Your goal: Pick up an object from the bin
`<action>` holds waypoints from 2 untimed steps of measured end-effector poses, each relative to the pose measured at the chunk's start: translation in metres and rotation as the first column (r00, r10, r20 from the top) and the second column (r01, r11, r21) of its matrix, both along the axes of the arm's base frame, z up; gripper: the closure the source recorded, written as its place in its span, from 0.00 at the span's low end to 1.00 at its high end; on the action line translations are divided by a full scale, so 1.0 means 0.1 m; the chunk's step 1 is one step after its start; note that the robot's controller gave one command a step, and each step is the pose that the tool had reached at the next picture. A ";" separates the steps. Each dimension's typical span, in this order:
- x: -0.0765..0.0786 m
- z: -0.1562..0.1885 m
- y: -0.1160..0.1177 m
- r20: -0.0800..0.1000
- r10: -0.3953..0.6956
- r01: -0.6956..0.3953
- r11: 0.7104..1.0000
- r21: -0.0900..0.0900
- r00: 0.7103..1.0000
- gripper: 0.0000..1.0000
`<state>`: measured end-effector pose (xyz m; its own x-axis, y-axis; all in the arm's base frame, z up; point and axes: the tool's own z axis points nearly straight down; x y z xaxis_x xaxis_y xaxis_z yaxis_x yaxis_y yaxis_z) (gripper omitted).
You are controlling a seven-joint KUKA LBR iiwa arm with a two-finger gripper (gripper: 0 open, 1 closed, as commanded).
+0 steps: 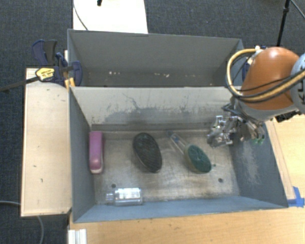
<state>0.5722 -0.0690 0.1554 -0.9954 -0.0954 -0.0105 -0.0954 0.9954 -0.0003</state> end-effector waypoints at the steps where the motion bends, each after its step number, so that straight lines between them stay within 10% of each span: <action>1: -0.01 -0.03 -0.01 -0.006 0.001 -0.001 1.000 -0.001 1.000 0.00; 2: 0.09 -0.76 0.63 -0.020 0.430 -0.431 0.903 -0.008 0.902 0.00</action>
Offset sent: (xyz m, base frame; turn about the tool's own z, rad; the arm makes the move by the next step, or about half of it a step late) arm 0.0000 0.0000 0.0000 0.0000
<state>0.5814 -0.0058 0.0793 -0.8573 -0.5147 0.0096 -0.5147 0.8573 -0.0062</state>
